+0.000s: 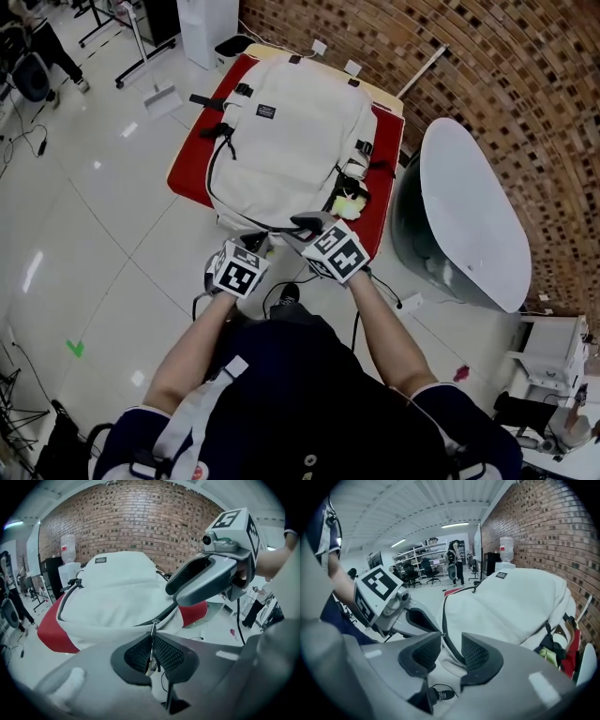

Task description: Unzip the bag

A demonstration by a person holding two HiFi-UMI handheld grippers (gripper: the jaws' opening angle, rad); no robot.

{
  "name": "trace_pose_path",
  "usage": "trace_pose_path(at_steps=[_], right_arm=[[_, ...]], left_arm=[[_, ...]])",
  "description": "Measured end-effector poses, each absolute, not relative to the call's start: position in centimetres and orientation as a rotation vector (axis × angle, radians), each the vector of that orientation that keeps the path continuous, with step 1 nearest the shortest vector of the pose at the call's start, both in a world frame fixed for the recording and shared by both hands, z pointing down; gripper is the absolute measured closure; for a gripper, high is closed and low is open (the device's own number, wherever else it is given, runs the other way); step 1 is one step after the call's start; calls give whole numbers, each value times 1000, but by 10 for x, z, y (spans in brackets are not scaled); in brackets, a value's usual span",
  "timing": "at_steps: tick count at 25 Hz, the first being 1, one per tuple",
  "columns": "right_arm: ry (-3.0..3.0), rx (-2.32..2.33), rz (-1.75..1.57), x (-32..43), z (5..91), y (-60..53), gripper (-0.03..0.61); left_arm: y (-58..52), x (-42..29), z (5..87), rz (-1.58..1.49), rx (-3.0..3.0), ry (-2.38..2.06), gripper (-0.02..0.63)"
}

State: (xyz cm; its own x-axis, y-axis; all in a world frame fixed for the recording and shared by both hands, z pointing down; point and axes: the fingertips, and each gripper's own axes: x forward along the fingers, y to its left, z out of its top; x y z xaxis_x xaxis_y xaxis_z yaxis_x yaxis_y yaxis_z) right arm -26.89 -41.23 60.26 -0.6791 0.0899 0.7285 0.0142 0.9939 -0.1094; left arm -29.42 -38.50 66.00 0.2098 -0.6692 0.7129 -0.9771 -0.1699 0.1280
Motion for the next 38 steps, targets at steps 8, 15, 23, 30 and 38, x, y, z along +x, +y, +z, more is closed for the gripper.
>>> trace_pose_path(at_steps=[8,15,23,30,38], right_arm=[[-2198,-316,-198,-268,619,-398,491],[-2210,-394,-220,-265,619,-399,518],[-2135,-319,-128,-260,627,-402,523],[-2096,-174,3,-260,636,-408,525],[-2024,-52,75,-261,643,-416,526]], left_arm=[[-379,-300,624,643,1893,-1589,597],[-372,-317,620,621,1823,-1615,597],[-363,-359,624,604,1829,-1584,597],[-361,-410,628,620,1859,-1530,595],[-365,-460,626,688,1921,-1491,594]])
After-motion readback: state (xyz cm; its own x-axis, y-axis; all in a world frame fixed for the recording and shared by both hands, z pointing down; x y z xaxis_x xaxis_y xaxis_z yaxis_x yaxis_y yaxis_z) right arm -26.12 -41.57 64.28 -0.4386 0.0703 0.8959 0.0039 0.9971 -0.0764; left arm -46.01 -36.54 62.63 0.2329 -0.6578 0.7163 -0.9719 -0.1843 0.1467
